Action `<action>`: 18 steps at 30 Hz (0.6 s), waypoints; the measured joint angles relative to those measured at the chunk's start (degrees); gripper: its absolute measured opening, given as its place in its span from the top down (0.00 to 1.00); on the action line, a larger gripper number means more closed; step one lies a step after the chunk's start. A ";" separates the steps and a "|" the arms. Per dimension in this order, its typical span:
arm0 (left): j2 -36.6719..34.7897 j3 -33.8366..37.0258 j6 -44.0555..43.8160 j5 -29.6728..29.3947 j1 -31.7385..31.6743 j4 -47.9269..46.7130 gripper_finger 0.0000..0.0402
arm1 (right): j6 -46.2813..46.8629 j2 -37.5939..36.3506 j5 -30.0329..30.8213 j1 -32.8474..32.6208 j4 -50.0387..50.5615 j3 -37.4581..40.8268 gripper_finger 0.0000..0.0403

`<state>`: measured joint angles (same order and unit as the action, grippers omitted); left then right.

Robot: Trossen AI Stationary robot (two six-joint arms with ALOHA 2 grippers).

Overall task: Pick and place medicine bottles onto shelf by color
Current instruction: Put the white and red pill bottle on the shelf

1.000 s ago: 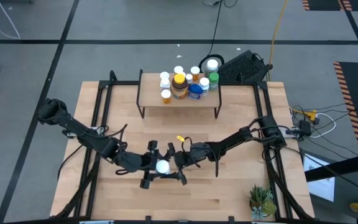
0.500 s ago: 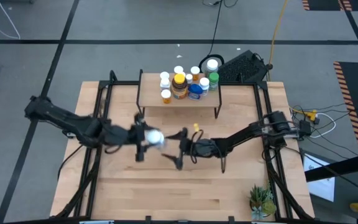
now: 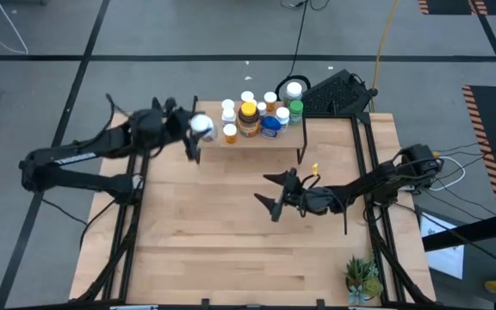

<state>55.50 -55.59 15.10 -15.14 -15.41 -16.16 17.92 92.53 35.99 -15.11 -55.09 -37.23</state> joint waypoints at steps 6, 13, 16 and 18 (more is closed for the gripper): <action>5.95 -0.04 -0.27 14.64 -15.53 4.16 0.37 | 1.11 -0.02 -0.02 0.00 -0.50 0.65 0.10; 14.32 -1.41 -0.79 23.42 -25.38 6.97 0.42 | 0.95 -0.02 -0.04 0.00 -0.81 0.63 0.10; 16.57 -2.26 -1.87 25.81 -27.17 7.07 0.37 | 0.95 -0.02 -0.04 0.00 -0.35 0.63 0.10; 17.25 -2.27 -2.15 26.01 -27.83 7.02 0.34 | 0.95 -0.02 -0.04 0.00 -0.23 0.63 0.10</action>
<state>72.74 -57.87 12.96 10.87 -43.24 -9.14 18.87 92.51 35.94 -15.11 -55.32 -36.60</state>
